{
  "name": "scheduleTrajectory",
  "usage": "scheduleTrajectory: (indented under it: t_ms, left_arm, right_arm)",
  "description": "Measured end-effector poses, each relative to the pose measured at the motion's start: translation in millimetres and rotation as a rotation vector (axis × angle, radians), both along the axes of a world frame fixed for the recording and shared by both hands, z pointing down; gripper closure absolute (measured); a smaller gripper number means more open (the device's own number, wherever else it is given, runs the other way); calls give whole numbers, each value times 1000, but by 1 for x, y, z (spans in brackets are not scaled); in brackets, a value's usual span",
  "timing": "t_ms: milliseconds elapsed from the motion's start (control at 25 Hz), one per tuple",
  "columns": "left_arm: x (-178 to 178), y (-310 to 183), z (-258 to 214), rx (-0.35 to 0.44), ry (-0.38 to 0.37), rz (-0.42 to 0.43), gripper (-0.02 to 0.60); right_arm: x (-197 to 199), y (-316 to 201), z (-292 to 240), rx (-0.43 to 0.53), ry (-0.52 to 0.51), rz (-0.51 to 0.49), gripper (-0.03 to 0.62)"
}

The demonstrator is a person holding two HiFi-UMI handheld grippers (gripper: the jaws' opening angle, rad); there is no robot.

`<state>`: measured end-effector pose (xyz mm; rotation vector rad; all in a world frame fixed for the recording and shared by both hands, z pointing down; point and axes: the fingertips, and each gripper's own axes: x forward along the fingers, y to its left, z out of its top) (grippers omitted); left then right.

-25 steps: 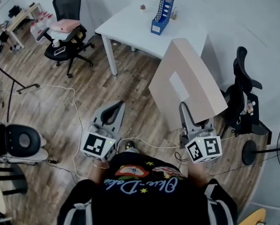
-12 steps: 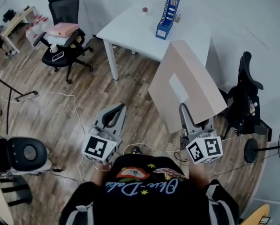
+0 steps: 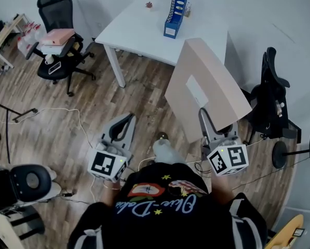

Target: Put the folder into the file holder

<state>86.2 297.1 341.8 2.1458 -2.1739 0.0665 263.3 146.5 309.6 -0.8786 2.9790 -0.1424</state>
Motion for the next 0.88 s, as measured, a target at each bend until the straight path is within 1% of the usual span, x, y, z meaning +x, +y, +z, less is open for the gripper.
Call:
scheduleTrajectory:
  t_ms: [200,440,600,680,880]
  left_arm:
    - [-30,-31,1,12,-42,-4,577]
    - [-70,-81,1,9,-40,-3,577]
    - [-103,-119,4,9,-40,-20,577]
    - [-117,-138,4,19,-37,-27,577]
    - [-147,-185,3,9,-42,-31,577]
  right_arm:
    - [-24,-32,5,-5,-16,3,336]
    - [-64,-82,11,-12,-20,6,336]
    - [-92,-123,11,-6,-26,6,336]
    - [-102,-142,11,-2,-23,8,336]
    - [-124,-190,12,-8,-24,22,336]
